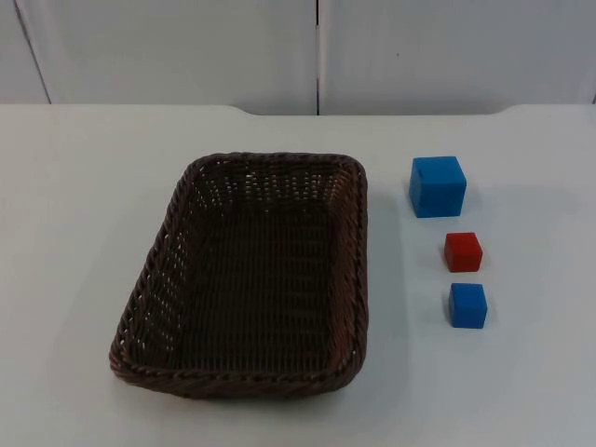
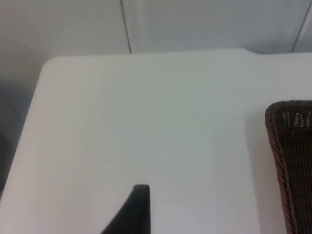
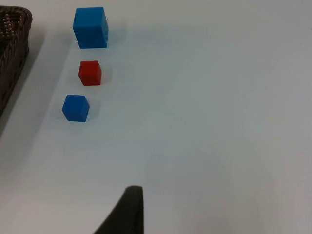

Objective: Pick up the basket with the left hand and place the largest block into the basket with the right hand.

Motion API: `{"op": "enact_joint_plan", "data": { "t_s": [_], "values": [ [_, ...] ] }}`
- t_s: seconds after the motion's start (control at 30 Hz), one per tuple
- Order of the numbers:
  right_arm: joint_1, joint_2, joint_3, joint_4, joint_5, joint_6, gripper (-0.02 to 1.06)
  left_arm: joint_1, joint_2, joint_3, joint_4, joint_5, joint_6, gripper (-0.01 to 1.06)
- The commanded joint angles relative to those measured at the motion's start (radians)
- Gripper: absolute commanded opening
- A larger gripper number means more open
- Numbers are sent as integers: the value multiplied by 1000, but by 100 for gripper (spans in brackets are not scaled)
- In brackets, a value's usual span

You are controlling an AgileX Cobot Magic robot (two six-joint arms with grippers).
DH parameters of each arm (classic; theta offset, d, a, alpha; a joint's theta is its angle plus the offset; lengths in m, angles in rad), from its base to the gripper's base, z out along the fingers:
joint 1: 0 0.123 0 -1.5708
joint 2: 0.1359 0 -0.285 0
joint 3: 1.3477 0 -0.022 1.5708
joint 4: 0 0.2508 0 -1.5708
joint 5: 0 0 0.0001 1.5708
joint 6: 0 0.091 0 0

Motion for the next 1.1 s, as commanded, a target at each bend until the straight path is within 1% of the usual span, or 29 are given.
{"op": "enact_joint_plan", "data": {
  "t_s": [0.0, 0.1, 0.17, 0.37, 0.5, 0.53, 0.63, 0.7, 0.8, 0.87, 1.07],
  "values": [
    [4, -1, -1, 2, 3, -1, 105, -7, 37, -9, -36, -4, 20, 105],
    [4, -1, -1, 2, 3, -1, 105, -7, 57, -9, -61, -8, 40, 105],
    [4, -1, -1, 2, 3, -1, 105, -7, 98, -9, -105, -18, 88, 105],
    [4, -1, -1, 2, 3, -1, 105, -7, 177, -9, -163, -47, 135, 105],
    [4, -1, -1, 2, 3, -1, 105, -7, 272, -9, -266, -73, 224, 105],
    [4, -1, -1, 2, 3, -1, 105, -7, 272, -9, -266, -73, 224, 105],
    [4, -1, -1, 2, 3, -1, 105, -7, 340, -9, -314, -91, 277, 105],
    [4, -1, -1, 2, 3, -1, 105, -7, 358, -9, -320, -99, 285, 105],
    [4, -1, -1, 2, 3, -1, 105, -7, 418, -11, -341, -113, 310, 101],
    [4, -1, -1, 2, 3, -1, 105, -7, 463, -28, -369, -105, 325, 97],
    [4, -1, -1, 2, 3, -1, 105, -7, 547, -91, -371, -90, 325, 95]
  ]
}}
